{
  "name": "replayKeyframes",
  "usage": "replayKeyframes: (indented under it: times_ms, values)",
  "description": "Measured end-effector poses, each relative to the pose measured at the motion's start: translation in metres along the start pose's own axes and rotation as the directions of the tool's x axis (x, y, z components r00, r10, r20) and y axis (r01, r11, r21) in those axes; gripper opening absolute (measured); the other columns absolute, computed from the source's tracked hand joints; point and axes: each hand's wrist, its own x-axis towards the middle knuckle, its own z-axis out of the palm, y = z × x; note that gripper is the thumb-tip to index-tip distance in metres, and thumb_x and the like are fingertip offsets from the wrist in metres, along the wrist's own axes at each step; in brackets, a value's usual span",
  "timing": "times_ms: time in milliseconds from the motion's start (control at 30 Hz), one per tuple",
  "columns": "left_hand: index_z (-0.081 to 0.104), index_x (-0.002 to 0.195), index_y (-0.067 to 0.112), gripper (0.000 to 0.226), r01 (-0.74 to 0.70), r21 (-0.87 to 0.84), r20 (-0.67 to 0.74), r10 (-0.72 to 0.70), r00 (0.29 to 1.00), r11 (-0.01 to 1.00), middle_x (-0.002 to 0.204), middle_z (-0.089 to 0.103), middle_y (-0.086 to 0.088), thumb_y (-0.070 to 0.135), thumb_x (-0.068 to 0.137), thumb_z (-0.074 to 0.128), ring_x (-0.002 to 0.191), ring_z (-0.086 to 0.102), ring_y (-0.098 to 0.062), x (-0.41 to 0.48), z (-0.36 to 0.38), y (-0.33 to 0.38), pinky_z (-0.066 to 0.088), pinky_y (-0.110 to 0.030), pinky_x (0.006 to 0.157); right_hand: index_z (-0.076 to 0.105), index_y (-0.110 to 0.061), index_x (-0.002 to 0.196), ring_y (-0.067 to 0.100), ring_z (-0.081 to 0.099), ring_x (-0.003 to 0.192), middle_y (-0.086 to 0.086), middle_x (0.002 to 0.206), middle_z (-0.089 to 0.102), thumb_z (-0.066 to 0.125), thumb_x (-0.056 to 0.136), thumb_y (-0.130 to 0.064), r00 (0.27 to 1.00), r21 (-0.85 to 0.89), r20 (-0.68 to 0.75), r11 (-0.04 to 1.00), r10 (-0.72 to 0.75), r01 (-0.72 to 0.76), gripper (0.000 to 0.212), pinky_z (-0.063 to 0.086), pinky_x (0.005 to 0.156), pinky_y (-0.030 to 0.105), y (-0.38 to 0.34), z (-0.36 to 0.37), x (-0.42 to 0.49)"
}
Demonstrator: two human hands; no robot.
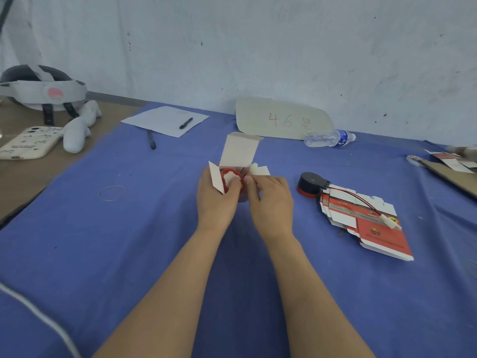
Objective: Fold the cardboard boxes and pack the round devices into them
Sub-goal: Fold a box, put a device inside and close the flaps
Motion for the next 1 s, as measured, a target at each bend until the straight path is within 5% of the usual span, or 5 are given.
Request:
replayKeyframes:
  times_ms: [233,500,600,767,1000]
  values:
    - [0.049,0.084,0.038,0.026,0.069,-0.011,0.022,-0.068,0.997,0.998,0.096,0.06,0.012,0.015,0.088,0.061,0.086,0.059,0.002,0.002,0.001,-0.004,0.046,-0.015,0.069,0.059,-0.02,0.071,0.017,0.043,0.083,-0.013,0.068,0.05,0.051,0.097,-0.03,0.993,0.1,0.016,0.987,0.121,-0.122,0.029,0.024,0.063,0.02,-0.001,-0.001,0.001]
    - [0.058,0.107,0.018,0.021,0.138,0.017,-0.004,-0.138,0.99,0.99,0.106,0.063,0.001,0.016,0.086,0.06,0.097,0.061,-0.013,0.007,0.001,-0.01,0.05,-0.023,0.073,0.061,-0.019,0.096,0.013,0.054,0.079,-0.011,0.091,0.055,0.057,0.094,-0.018,0.988,0.201,-0.003,0.967,0.157,-0.153,0.004,0.043,0.068,0.02,0.0,-0.001,0.001]
    - [0.059,0.106,0.019,0.021,0.124,0.028,0.007,-0.124,0.992,0.992,0.107,0.063,0.001,0.016,0.086,0.06,0.098,0.06,-0.013,0.006,0.002,-0.008,0.051,-0.024,0.075,0.052,-0.022,0.113,0.014,0.057,0.082,-0.012,0.091,0.058,0.053,0.095,-0.014,0.981,0.251,-0.005,0.95,0.193,-0.186,0.019,0.046,0.069,0.017,0.0,-0.001,0.002]
    - [0.052,0.091,0.037,0.023,0.104,0.004,0.041,-0.104,0.994,0.995,0.101,0.06,0.011,0.016,0.087,0.061,0.093,0.058,-0.003,0.002,0.002,-0.004,0.047,-0.017,0.071,0.057,-0.019,0.129,0.011,0.054,0.093,-0.004,0.108,0.062,0.041,0.098,-0.008,0.993,0.155,0.0,0.981,0.12,-0.118,0.036,0.037,0.074,0.002,0.003,-0.001,0.002]
    - [0.045,0.083,0.039,0.026,0.082,0.061,0.014,-0.083,0.996,0.995,0.097,0.056,0.013,0.018,0.089,0.06,0.084,0.055,0.005,0.001,0.002,-0.004,0.04,-0.009,0.06,0.06,-0.012,0.121,0.021,0.042,0.1,0.005,0.112,0.043,0.039,0.097,-0.024,0.98,-0.063,-0.101,0.982,0.173,-0.18,0.035,0.031,0.076,0.025,0.009,-0.002,0.006]
